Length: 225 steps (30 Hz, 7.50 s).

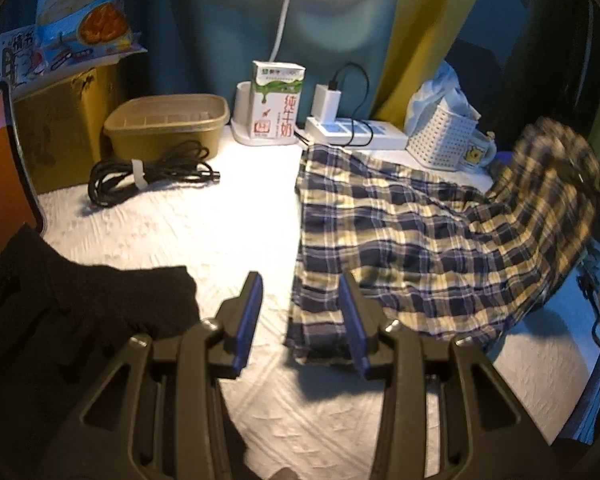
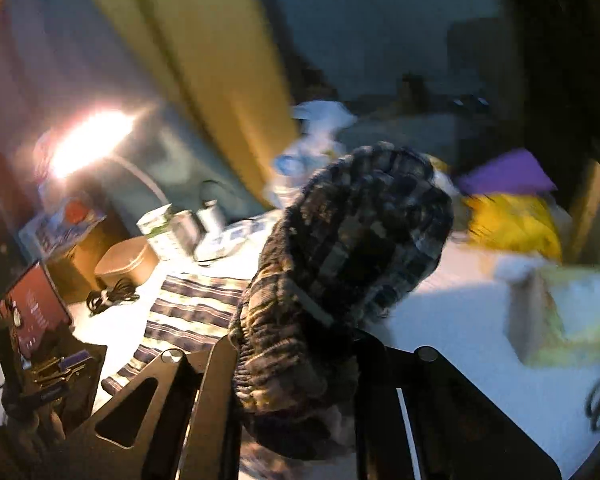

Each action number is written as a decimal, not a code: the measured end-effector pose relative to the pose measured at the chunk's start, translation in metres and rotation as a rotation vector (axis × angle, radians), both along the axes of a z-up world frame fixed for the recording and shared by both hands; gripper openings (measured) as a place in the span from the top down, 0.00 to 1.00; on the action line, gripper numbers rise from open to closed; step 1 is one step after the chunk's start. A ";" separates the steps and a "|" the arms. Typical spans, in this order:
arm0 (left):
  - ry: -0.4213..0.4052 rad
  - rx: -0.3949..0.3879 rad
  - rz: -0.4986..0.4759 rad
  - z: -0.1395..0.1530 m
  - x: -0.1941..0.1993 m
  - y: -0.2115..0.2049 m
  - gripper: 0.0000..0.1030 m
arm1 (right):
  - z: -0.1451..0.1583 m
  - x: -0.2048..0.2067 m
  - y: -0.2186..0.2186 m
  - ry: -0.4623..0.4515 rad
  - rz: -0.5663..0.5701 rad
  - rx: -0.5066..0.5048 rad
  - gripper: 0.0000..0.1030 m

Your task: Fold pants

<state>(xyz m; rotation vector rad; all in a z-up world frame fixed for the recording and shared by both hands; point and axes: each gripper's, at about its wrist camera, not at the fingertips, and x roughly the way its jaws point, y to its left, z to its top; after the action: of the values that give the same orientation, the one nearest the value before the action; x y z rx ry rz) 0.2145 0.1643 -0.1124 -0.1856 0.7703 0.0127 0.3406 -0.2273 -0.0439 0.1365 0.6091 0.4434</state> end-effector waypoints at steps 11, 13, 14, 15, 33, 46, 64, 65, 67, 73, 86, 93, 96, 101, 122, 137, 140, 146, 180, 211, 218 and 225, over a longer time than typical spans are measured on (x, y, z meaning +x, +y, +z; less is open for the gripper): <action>0.022 -0.020 0.034 -0.006 0.000 0.056 0.61 | -0.028 0.026 0.180 0.062 0.237 -0.099 0.92; 0.020 -0.032 0.057 -0.007 -0.001 0.068 0.61 | -0.041 0.027 0.207 0.093 0.268 -0.144 0.91; 0.018 -0.035 0.066 -0.006 -0.003 0.072 0.61 | -0.048 0.028 0.217 0.109 0.280 -0.169 0.91; 0.017 -0.036 0.076 -0.006 -0.004 0.077 0.61 | -0.061 0.029 0.232 0.149 0.301 -0.218 0.91; -0.039 -0.027 0.021 0.017 0.006 0.034 0.61 | -0.057 -0.016 0.183 0.101 0.389 -0.248 0.22; 0.105 0.097 -0.093 -0.011 0.105 -0.042 0.61 | -0.116 -0.010 0.109 0.160 0.277 -0.383 0.34; 0.030 0.048 -0.192 0.047 0.124 -0.027 0.53 | -0.061 0.016 0.059 0.082 0.356 -0.261 0.34; 0.044 0.050 -0.214 0.043 0.136 -0.032 0.53 | -0.059 0.024 0.061 0.068 0.355 -0.250 0.34; 0.096 0.060 -0.226 0.027 0.160 -0.038 0.53 | -0.063 0.052 0.070 0.070 0.339 -0.223 0.34; 0.200 0.097 -0.157 -0.019 0.205 -0.027 0.53 | -0.096 0.107 0.096 0.147 0.282 -0.278 0.35; 0.237 0.037 -0.147 -0.027 0.225 -0.007 0.36 | -0.110 0.141 0.095 0.171 0.208 -0.287 0.35; 0.097 0.008 -0.135 0.030 0.184 0.001 0.36 | -0.071 0.120 0.069 0.114 0.151 -0.228 0.33; 0.087 -0.009 -0.132 0.038 0.160 0.005 0.36 | -0.063 0.103 0.063 0.113 0.141 -0.215 0.31; 0.120 -0.026 -0.170 0.022 0.135 -0.020 0.36 | -0.064 0.062 0.069 0.139 0.212 -0.187 0.27; 0.183 -0.087 -0.135 -0.004 0.045 -0.034 0.36 | -0.102 -0.059 0.124 0.066 0.397 -0.376 0.78; 0.241 -0.088 -0.114 -0.029 0.027 -0.035 0.36 | -0.086 -0.082 0.093 0.080 0.410 -0.336 0.84; 0.197 -0.128 -0.140 -0.022 0.021 -0.031 0.36 | -0.079 -0.088 0.094 0.083 0.421 -0.297 0.83; 0.159 -0.084 -0.220 -0.020 0.022 -0.051 0.41 | -0.083 -0.097 0.114 0.085 0.472 -0.301 0.56; 0.147 -0.056 -0.136 0.010 0.150 -0.002 0.82 | -0.069 0.049 0.055 0.164 0.216 -0.203 0.26; -0.023 -0.093 -0.095 0.062 0.158 0.014 0.24 | -0.094 0.087 0.051 0.231 0.213 -0.178 0.26; 0.120 -0.068 -0.245 0.011 0.192 -0.018 0.12 | -0.092 0.091 0.058 0.227 0.216 -0.181 0.26; 0.247 0.012 -0.307 -0.037 0.233 -0.024 0.12 | -0.093 0.109 0.059 0.248 0.218 -0.140 0.26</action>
<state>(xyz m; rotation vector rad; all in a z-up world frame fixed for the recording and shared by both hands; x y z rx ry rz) 0.4479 0.1399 -0.1499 -0.0534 1.0382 -0.2544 0.4500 -0.1679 -0.1369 -0.0096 0.9012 0.5983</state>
